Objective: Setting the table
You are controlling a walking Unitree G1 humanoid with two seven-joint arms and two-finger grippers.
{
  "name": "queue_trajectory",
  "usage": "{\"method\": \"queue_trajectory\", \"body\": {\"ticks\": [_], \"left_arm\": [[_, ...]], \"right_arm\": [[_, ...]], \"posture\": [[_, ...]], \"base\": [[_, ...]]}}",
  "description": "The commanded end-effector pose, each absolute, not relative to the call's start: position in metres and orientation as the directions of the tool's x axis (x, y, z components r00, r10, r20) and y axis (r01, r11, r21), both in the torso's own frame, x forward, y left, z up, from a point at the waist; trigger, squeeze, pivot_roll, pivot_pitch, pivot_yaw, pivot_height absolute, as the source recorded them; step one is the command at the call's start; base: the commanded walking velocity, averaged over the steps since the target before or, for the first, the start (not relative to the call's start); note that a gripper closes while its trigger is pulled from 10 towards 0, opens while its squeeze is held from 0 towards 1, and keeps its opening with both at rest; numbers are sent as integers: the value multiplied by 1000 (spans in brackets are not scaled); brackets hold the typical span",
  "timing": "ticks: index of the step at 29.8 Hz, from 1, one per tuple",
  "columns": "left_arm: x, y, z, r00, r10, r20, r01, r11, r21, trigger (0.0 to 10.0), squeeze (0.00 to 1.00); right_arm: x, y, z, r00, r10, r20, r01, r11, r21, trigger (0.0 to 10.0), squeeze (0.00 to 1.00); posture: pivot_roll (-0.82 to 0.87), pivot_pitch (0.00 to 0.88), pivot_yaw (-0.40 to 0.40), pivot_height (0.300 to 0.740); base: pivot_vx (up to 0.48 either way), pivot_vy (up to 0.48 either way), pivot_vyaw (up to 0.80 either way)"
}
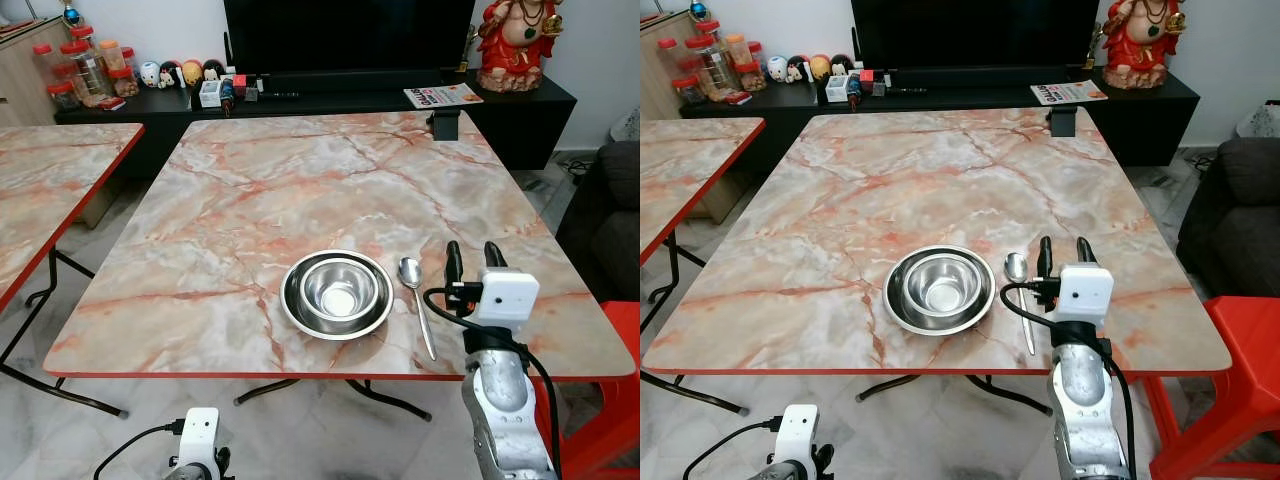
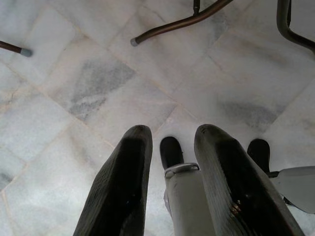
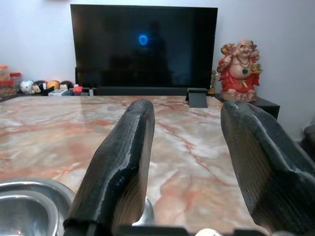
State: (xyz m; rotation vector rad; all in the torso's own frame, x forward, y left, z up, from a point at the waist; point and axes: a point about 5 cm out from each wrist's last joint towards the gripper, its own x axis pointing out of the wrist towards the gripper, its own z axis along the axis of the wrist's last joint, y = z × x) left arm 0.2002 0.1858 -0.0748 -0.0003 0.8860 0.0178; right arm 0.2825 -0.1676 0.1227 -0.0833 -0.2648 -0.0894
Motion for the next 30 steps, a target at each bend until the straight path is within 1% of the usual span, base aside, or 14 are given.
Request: {"method": "queue_trajectory", "body": {"ticks": [1, 15, 30], "left_arm": [[203, 187, -73, 640, 23, -768, -21, 1000, 13, 10000, 0], [198, 190, -76, 629, 25, -777, -10, 1000, 24, 10000, 0], [197, 195, -75, 629, 31, -777, -5, 999, 36, 10000, 0]], "right_arm": [[285, -164, 122, 964, -71, 256, 89, 994, -59, 10000, 0], [289, -162, 126, 962, -61, 267, 80, 995, -59, 10000, 0], [292, -151, 131, 958, -27, 284, 43, 998, -53, 10000, 0]], "posture": [[-109, 0, 40, 740], [-113, 0, 42, 740], [-103, 0, 45, 740]], "base": [[0, 401, 0], [0, 403, 0], [0, 395, 0]]}}
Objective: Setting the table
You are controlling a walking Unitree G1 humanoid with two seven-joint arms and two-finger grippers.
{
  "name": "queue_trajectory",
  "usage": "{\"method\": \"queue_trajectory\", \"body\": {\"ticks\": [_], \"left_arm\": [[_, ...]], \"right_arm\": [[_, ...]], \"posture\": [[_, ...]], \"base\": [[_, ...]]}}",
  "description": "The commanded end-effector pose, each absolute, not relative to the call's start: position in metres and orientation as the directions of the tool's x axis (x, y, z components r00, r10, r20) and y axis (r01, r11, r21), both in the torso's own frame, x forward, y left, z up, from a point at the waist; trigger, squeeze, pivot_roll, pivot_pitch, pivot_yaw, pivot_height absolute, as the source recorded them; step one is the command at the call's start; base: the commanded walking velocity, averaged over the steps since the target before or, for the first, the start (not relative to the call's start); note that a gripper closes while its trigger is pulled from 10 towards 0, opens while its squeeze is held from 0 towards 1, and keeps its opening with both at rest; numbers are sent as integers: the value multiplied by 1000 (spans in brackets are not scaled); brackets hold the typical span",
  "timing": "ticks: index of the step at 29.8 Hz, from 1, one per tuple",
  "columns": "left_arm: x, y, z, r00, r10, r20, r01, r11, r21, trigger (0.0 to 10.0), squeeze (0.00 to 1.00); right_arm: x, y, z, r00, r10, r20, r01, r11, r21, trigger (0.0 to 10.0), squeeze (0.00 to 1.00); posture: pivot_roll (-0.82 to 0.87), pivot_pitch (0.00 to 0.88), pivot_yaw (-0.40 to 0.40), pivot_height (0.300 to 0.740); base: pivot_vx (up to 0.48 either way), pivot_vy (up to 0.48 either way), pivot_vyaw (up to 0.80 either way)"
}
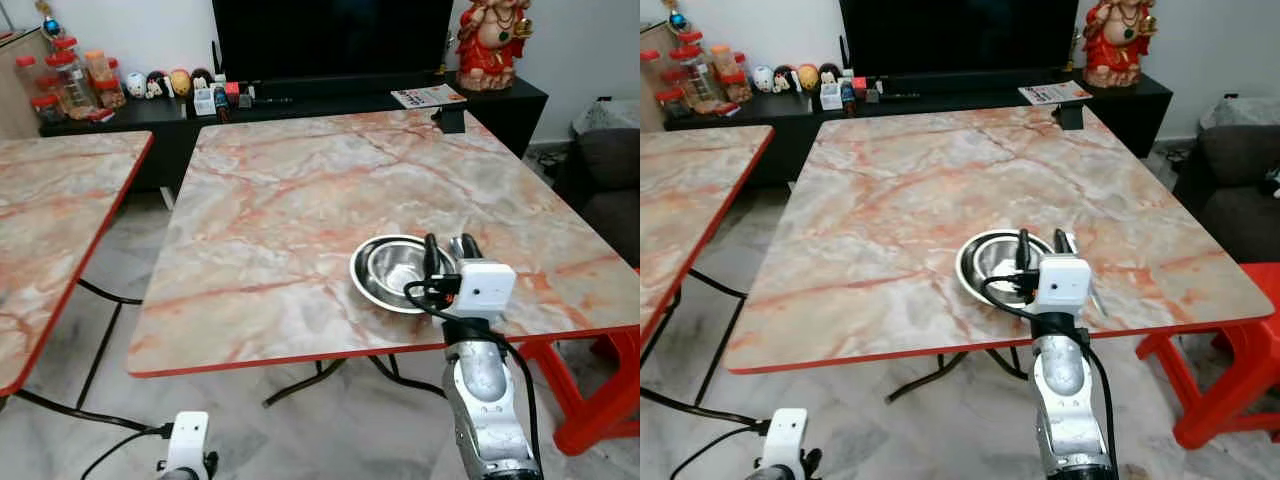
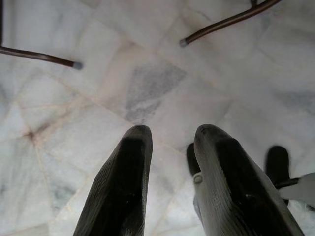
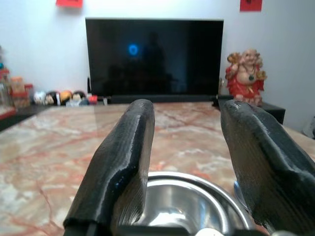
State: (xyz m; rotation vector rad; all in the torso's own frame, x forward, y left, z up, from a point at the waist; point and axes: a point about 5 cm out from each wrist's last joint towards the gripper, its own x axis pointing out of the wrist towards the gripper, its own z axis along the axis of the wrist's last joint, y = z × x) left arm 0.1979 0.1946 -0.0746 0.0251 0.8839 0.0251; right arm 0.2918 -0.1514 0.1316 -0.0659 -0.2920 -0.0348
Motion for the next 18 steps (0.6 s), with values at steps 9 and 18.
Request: {"method": "queue_trajectory", "body": {"ticks": [9, 18], "left_arm": [[198, 195, -74, 633, 33, -774, -9, 999, 36, 10000, 0], [199, 196, -74, 634, 35, -773, -10, 999, 37, 10000, 0]], "right_arm": [[292, -146, 131, 960, -17, 280, 31, 998, -45, 10000, 0], [288, -150, 123, 967, -28, 255, 42, 998, -48, 10000, 0]], "posture": [[-96, 0, 44, 740], [-103, 0, 48, 740]], "base": [[0, 392, 0], [0, 394, 0]]}}
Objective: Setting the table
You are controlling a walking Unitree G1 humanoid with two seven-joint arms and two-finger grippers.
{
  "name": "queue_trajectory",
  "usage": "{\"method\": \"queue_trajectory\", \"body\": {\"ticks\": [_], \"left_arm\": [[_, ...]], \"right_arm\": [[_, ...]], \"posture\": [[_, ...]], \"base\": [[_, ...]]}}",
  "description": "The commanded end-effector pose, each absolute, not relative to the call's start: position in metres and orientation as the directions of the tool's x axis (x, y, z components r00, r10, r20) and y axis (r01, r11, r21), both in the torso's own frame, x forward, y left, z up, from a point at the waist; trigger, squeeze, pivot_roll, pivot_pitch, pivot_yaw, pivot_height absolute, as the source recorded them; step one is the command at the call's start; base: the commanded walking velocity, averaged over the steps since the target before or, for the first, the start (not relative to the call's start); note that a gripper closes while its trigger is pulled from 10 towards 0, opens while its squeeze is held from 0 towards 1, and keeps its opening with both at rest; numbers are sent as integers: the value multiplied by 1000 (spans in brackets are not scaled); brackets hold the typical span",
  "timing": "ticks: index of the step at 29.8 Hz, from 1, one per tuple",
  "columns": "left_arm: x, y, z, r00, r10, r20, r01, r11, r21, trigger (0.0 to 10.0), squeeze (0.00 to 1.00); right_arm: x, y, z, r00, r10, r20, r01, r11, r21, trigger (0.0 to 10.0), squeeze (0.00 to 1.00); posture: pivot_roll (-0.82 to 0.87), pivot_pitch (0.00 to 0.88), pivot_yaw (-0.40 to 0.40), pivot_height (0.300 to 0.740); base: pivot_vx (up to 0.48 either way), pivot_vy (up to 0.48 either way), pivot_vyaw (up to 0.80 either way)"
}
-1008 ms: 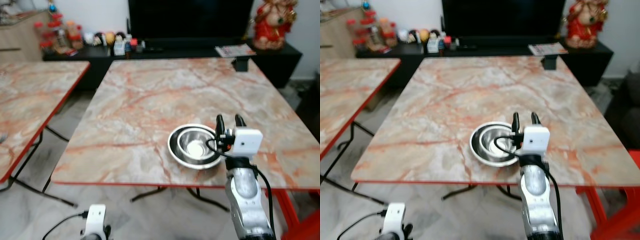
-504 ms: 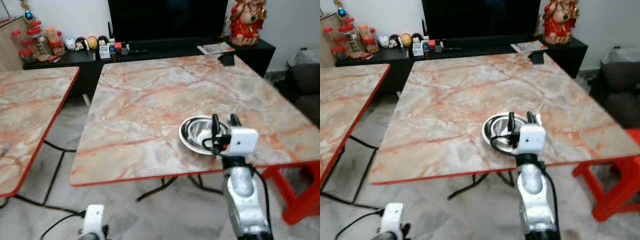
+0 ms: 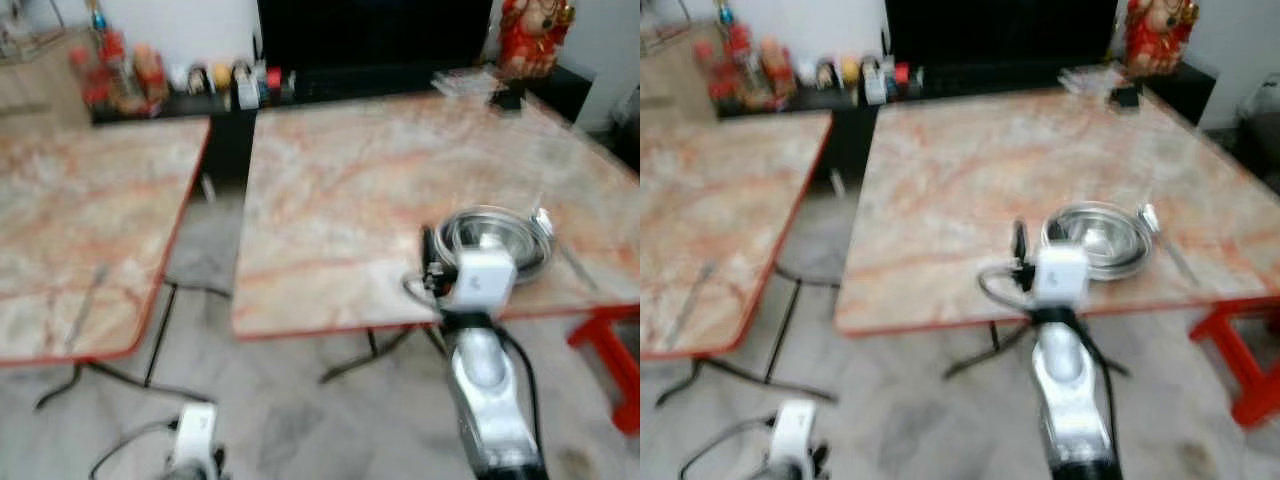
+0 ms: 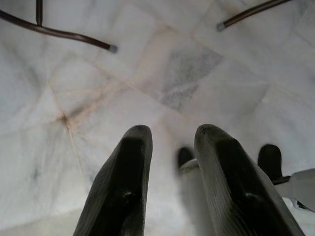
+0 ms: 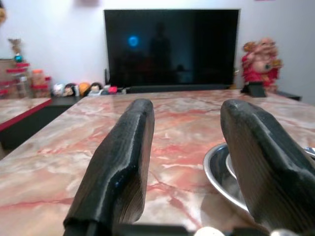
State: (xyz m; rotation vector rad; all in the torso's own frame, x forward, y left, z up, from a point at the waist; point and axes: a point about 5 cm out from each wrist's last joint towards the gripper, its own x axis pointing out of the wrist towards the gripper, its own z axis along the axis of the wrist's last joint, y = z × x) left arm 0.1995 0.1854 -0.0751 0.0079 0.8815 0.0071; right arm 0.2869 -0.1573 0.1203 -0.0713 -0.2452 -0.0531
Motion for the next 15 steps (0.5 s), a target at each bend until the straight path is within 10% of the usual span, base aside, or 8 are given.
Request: {"method": "queue_trajectory", "body": {"ticks": [1, 15], "left_arm": [[199, 196, -74, 634, 35, -773, -11, 999, 37, 10000, 0], [199, 193, -75, 633, 36, -773, -24, 999, 27, 10000, 0]], "right_arm": [[286, -152, 119, 970, -33, 241, 47, 998, -51, 10000, 0], [225, -197, -3, 961, -145, -236, 106, 980, -168, 10000, 0]], "posture": [[-102, 0, 47, 740], [-101, 0, 38, 740]], "base": [[0, 390, 0], [0, 393, 0]]}}
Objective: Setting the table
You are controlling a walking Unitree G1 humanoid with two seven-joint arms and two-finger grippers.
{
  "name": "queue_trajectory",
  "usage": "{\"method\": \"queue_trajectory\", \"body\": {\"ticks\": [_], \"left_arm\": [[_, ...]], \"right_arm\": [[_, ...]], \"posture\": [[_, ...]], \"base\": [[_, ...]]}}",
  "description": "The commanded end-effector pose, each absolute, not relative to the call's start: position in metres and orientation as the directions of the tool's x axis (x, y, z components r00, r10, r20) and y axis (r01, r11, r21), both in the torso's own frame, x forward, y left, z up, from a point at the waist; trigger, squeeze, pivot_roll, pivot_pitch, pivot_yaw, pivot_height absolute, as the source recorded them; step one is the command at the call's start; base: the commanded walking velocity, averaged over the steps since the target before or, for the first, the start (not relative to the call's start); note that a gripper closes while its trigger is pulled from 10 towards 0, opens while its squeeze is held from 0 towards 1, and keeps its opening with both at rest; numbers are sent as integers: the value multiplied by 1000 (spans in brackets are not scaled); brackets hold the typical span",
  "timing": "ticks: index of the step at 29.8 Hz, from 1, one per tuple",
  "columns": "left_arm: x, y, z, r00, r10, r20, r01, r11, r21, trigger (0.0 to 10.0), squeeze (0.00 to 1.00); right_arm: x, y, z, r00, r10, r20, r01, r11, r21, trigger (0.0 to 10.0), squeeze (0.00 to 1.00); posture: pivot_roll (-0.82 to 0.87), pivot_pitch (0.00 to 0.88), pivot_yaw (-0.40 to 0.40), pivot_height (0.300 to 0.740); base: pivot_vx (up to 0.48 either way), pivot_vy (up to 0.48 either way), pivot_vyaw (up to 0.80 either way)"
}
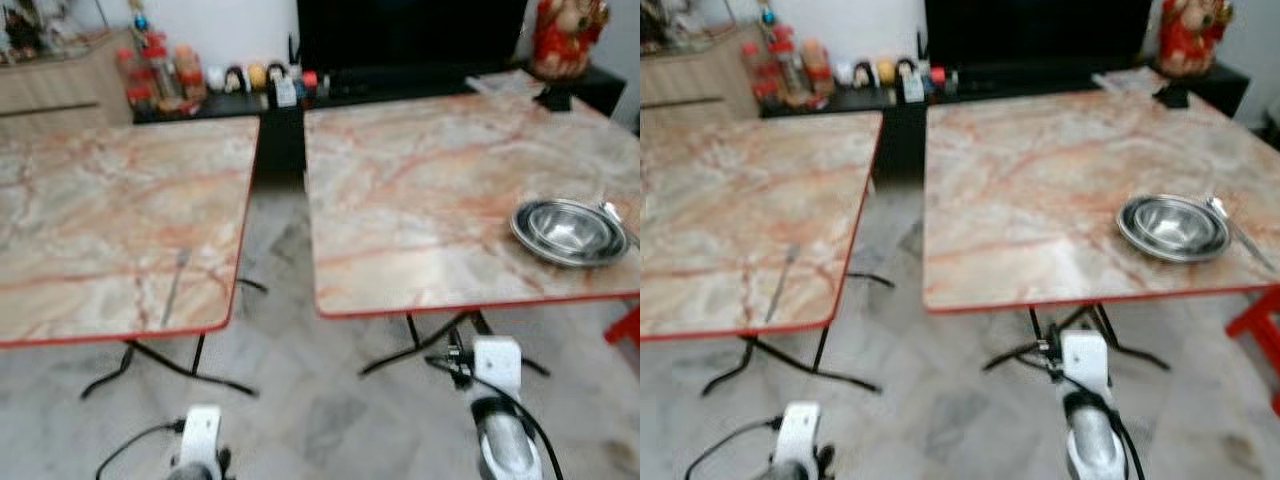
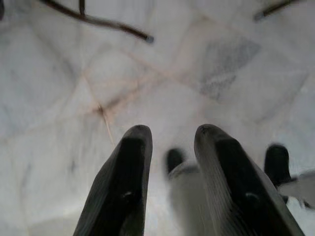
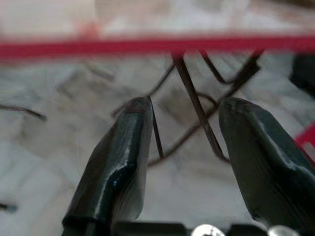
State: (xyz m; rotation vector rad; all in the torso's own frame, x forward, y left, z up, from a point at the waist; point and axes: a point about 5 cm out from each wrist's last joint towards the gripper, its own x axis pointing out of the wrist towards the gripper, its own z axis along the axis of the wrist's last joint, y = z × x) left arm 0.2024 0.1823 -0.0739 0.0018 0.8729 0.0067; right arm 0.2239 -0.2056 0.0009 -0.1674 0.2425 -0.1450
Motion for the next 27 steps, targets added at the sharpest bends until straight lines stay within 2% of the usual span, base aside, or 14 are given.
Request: {"method": "queue_trajectory", "body": {"ticks": [1, 9, 15, 24, 27], "left_arm": [[199, 193, -75, 633, 36, -773, -24, 999, 26, 10000, 0], [198, 194, -75, 629, 44, -776, -26, 999, 36, 10000, 0], [198, 194, -75, 625, 51, -779, -11, 998, 57, 10000, 0], [199, 194, -75, 617, 61, -785, -21, 998, 61, 10000, 0], [201, 193, -74, 619, 60, -783, -21, 998, 59, 10000, 0]], "right_arm": [[222, -200, -7, 955, -154, -253, 112, 979, -172, 10000, 0], [193, -215, -44, 867, -225, -444, 178, 973, -146, 10000, 0], [183, -216, -62, 796, -224, -563, 214, 973, -85, 10000, 0], [169, -209, -81, 685, -169, -708, 184, 981, -56, 10000, 0], [163, -208, -85, 647, -169, -744, 181, 981, -66, 10000, 0]], "posture": [[-101, 0, 38, 740], [-99, 0, 41, 740], [-96, 0, 43, 740], [-91, 0, 45, 740], [-87, 0, 45, 740]], "base": [[0, 386, 0], [0, 369, 0], [0, 0, 0], [0, 0, 0], [0, 350, 0]]}}
